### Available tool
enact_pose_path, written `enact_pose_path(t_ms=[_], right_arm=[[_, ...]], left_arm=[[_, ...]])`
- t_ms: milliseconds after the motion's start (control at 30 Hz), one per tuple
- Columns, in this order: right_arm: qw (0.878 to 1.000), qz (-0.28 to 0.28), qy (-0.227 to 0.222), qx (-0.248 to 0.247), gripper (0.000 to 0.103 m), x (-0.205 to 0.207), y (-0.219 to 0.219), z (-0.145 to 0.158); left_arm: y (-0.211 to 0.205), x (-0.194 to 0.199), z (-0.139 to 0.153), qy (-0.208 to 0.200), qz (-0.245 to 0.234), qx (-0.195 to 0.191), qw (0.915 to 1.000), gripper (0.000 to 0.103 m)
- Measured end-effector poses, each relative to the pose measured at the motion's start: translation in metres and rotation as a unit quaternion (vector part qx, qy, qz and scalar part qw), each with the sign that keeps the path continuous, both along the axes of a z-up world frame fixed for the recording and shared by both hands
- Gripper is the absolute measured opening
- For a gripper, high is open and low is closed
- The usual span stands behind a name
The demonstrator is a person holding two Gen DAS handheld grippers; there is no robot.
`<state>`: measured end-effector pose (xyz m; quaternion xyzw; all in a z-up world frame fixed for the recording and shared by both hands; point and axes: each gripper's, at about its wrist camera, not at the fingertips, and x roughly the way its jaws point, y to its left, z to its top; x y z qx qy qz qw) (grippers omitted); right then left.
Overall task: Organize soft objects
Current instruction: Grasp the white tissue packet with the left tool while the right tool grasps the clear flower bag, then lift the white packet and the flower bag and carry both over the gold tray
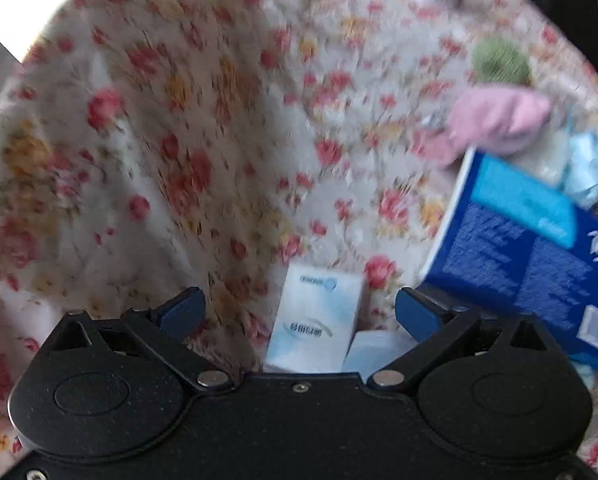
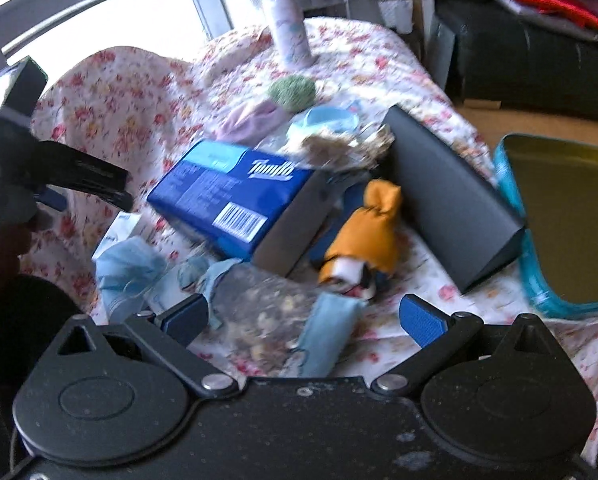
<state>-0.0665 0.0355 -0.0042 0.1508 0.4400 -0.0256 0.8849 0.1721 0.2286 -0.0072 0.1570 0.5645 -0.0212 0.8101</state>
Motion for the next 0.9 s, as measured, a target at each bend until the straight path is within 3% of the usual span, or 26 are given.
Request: enact_pose_path(t_ms=[200, 467, 567, 633, 767, 833, 900], right_arm=[[1.000, 0.015, 0.020, 0.009, 0.102, 0.013, 0.016, -0.013], [0.999, 0.032, 0.038, -0.009, 0.102, 0.026, 0.030, -0.033], [0.999, 0.034, 0.040, -0.014, 0.103, 0.031, 0.029, -0.036], [0.998, 0.036, 0.041, -0.021, 0.080, 0.033, 0.029, -0.037], [0.998, 0.044, 0.037, -0.024, 0.064, 0.029, 0.022, -0.032], [0.998, 0.041, 0.035, -0.012, 0.058, 0.025, 0.014, -0.028], [0.999, 0.036, 0.036, -0.008, 0.057, 0.022, 0.009, -0.024]], left_arm=[[0.005, 0.008, -0.018, 0.056, 0.015, -0.001, 0.9983, 0.093], [-0.016, 0.014, -0.044, 0.129, -0.020, 0.041, 0.9906, 0.091], [-0.021, 0.013, -0.048, 0.136, -0.031, 0.045, 0.9892, 0.084], [-0.023, 0.011, -0.049, 0.138, -0.033, 0.042, 0.9890, 0.070], [-0.021, 0.011, -0.045, 0.127, -0.027, 0.029, 0.9911, 0.054], [-0.015, 0.013, -0.041, 0.128, -0.023, 0.003, 0.9915, 0.053], [-0.009, 0.015, -0.038, 0.128, -0.016, -0.020, 0.9914, 0.052]])
